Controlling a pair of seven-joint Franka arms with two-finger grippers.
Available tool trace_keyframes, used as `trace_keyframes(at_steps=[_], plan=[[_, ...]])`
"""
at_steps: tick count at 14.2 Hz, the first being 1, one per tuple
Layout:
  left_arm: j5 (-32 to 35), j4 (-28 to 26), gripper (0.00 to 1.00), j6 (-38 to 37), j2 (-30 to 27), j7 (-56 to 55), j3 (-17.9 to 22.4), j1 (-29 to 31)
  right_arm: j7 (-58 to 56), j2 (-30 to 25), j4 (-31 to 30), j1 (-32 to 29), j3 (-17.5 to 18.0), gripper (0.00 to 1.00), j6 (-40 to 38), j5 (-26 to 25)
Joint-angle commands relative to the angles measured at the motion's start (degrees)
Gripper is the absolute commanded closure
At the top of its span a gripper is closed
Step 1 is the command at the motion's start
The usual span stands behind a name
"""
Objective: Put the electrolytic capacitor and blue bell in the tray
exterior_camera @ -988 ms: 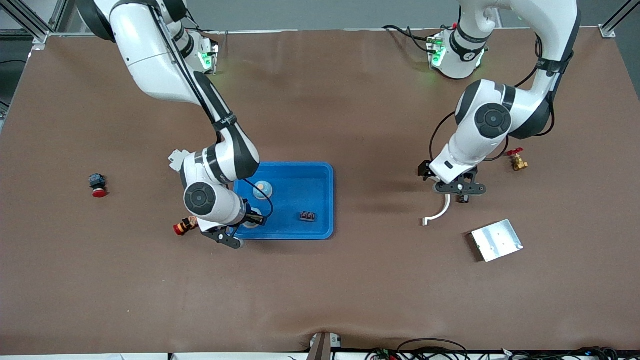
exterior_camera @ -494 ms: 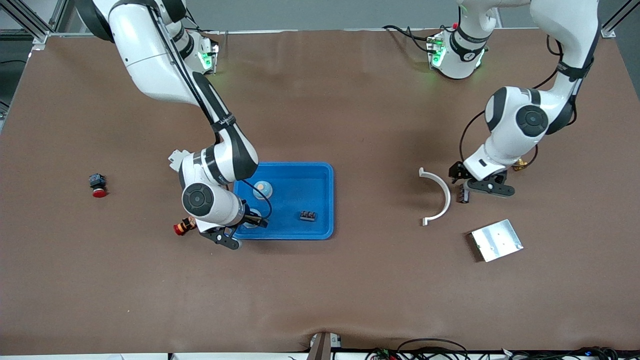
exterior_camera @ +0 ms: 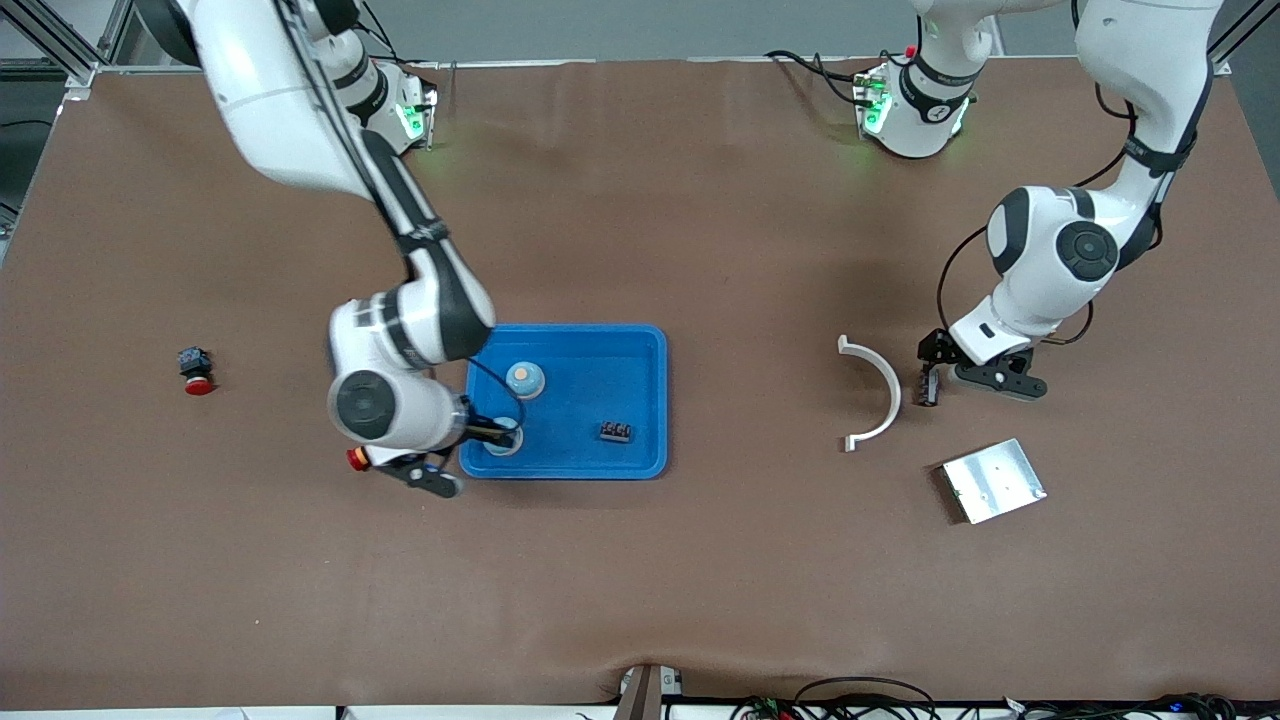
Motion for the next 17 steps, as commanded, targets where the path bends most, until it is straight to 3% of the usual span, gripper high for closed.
trace_keyframes(at_steps=[1,6,8,9,12,13,14,17], plan=[[-0.2,-0.2,0.00,4.4,3.0,-0.1,-0.4,0.3,-11.2,-10.0,-1.8,-7.9,-0.2,0.00,-8.1,-1.6],[-0.3,0.1,0.00,7.1,5.9,-0.4,-0.3,0.3,-25.5,-22.2,-1.6,-16.9,-0.6,0.00,-14.7,-9.4],[-0.2,0.2,0.00,7.1,6.3,-0.7,-0.4,1.3,-26.4,-26.4,-1.6,-19.7,-0.5,0.00,-16.0,-10.2],[-0.2,0.2,0.05,7.1,6.3,-1.2,-0.4,1.4,-26.4,-28.3,-1.7,-21.0,-0.4,0.00,-16.9,-10.3],[-0.3,0.4,0.51,7.1,6.7,-1.8,-0.3,1.5,-26.5,-31.1,-1.6,-23.6,0.1,0.00,-18.5,-10.2],[-0.3,0.5,0.72,7.1,6.7,-1.8,-0.3,1.4,-26.5,-31.2,-1.6,-24.6,0.8,0.00,-18.6,-10.2],[-0.3,0.4,1.00,7.0,6.7,-2.6,-0.3,1.4,-26.8,-31.2,-1.7,-25.3,1.3,0.00,-18.7,-10.2],[-0.2,0.9,1.00,5.9,6.4,-10.7,-0.4,1.4,-29.9,-31.0,-0.5,-25.0,1.7,0.00,-22.7,-10.6]])
